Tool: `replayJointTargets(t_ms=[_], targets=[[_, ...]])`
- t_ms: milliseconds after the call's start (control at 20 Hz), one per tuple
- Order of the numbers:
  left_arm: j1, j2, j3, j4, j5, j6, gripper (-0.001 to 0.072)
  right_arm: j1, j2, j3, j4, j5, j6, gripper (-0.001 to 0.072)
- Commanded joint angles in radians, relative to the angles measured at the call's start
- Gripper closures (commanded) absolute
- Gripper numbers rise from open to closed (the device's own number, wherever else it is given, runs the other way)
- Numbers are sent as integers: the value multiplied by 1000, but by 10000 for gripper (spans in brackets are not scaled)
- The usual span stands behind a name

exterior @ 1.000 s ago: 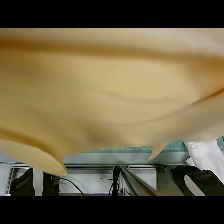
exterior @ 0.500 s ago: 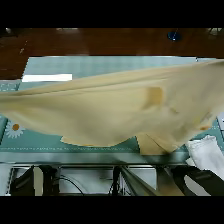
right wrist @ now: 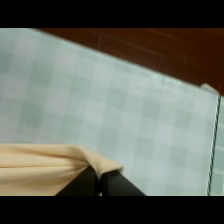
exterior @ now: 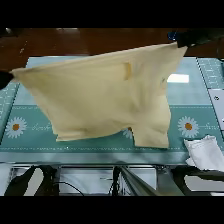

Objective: Fold the shirts.

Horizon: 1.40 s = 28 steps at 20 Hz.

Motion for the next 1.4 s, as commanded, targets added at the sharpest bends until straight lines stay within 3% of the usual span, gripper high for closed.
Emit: replayJointTargets(t_ms=[0, 150, 250, 450, 700, 900, 1350], targets=[[-207, -167, 79, -13, 387, 163, 677, 0, -78, -1, 25, -293, 3, 694], [-359, -296, 118, -12, 603, 203, 677, -1, -100, -1, 15, -386, 23, 694], [-413, -381, 118, -11, 654, 207, 677, -14, -117, -1, 14, -395, 28, 693], [-433, -523, 118, 19, 687, 240, 677, -101, -177, -1, 43, -407, 103, 694], [-435, -631, 119, 19, 882, 240, 677, -230, -286, -1, 198, -407, 74, 694], [-468, -727, 162, 18, 911, 240, 677, -220, -364, -1, 277, -406, -40, 694], [-512, -930, 300, 18, 1017, 240, 677, -213, -462, -1, 328, -399, -39, 694]])
